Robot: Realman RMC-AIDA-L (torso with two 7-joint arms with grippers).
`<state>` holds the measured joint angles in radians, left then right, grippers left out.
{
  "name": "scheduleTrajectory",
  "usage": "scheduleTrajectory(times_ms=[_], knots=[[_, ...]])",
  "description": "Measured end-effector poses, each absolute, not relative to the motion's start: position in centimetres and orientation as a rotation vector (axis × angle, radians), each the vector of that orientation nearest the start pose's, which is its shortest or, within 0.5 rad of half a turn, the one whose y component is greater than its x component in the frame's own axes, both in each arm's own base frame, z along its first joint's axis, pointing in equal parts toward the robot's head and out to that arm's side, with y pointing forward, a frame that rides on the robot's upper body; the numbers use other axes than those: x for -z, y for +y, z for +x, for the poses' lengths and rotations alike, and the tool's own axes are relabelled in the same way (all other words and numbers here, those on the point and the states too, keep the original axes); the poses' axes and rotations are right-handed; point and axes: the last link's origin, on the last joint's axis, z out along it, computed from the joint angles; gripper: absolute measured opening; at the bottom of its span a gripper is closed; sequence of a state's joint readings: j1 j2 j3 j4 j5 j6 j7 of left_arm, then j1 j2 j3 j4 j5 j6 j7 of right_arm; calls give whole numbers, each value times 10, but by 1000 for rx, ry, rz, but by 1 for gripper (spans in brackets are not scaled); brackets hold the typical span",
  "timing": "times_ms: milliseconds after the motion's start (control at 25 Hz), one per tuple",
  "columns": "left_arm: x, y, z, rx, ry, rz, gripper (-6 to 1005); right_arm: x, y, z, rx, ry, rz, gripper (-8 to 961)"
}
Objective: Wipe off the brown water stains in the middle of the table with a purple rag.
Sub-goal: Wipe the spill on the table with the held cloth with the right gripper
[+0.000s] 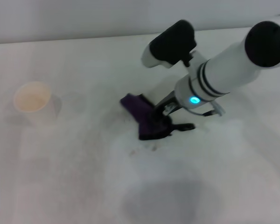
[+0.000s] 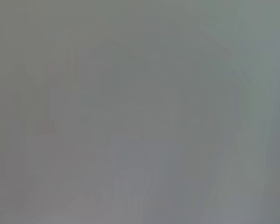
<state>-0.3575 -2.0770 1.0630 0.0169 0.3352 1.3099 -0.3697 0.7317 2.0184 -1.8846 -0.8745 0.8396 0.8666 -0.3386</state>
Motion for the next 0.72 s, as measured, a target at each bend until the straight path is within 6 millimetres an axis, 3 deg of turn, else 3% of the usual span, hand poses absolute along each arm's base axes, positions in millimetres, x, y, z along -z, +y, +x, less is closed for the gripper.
scheduleTrajectory(times_ms=[280,600,720], knots=[[-25,293,-371,761,-621,-1449,874,98,381,193,345,963,-2502,99],[-26,295,-369,765,-612,-1450,873,115,356,149,372,896,-2697,95],[-27,296,-369,765,-609,-1449,873,118,345,143,409,895,-2746,95]])
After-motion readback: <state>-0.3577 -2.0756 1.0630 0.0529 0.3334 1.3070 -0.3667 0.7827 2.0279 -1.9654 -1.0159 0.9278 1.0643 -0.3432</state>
